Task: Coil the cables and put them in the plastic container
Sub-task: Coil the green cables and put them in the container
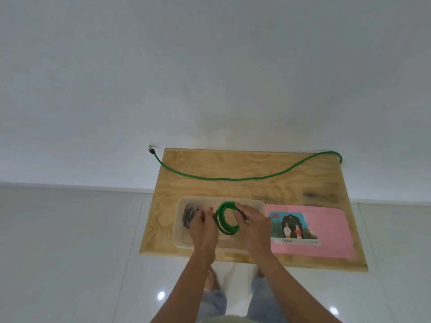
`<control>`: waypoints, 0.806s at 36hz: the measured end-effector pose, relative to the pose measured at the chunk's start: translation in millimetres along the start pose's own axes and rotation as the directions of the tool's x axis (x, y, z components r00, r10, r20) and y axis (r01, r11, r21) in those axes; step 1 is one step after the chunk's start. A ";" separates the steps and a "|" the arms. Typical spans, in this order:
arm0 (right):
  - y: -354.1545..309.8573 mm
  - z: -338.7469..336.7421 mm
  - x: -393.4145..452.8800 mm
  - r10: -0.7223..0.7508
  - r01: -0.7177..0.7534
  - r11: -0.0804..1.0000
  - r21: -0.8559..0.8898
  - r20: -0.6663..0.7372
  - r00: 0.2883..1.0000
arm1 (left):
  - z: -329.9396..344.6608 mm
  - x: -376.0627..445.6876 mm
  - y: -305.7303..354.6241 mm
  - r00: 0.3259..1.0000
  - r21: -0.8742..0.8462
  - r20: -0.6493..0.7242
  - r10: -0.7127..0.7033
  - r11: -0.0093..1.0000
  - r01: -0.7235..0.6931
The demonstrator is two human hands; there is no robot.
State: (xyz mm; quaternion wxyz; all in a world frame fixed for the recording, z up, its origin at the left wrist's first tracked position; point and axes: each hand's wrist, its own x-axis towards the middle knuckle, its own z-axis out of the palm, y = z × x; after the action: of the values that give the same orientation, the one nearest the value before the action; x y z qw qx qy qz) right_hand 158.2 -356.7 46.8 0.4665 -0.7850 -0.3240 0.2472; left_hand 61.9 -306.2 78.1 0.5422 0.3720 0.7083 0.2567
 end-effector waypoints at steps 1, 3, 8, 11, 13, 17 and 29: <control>4.2 4.8 -2.8 0.030 -0.030 0.999 -0.017 0.002 1.000 | -1.0 2.3 -7.0 1.000 0.039 0.018 -0.005 0.999 0.004; 11.6 12.9 -6.7 0.085 -0.085 0.993 -0.081 -0.003 0.996 | -3.0 7.5 -18.4 0.997 0.149 0.070 -0.023 0.989 0.012; 27.7 30.7 -3.1 0.232 -0.230 0.960 -0.160 -0.010 0.973 | -6.7 18.8 -34.3 0.979 0.283 0.201 -0.043 0.959 -0.016; 32.5 40.3 3.0 0.286 -0.282 0.942 -0.182 -0.003 0.958 | -10.5 26.5 -36.6 0.966 0.357 0.256 0.044 0.924 -0.136; 33.2 46.2 6.9 0.292 -0.286 0.933 -0.217 -0.008 0.957 | -17.7 28.2 -34.8 0.947 0.395 0.236 0.219 0.869 -0.299; 29.2 54.1 11.0 0.315 -0.313 0.922 -0.228 -0.027 0.949 | -39.4 34.9 -28.2 0.836 0.485 0.005 0.548 0.730 -0.481; 21.1 71.2 7.1 0.322 -0.305 0.927 -0.220 0.045 0.946 | -51.3 74.1 -57.2 0.878 0.605 0.190 0.439 0.652 -0.457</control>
State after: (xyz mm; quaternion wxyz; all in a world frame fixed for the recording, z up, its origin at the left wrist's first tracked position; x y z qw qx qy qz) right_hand 119.6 -318.2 -4.2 0.3222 -0.8610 -0.2372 0.3141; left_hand -11.6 -278.4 5.8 0.3137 0.6986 0.6311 0.1238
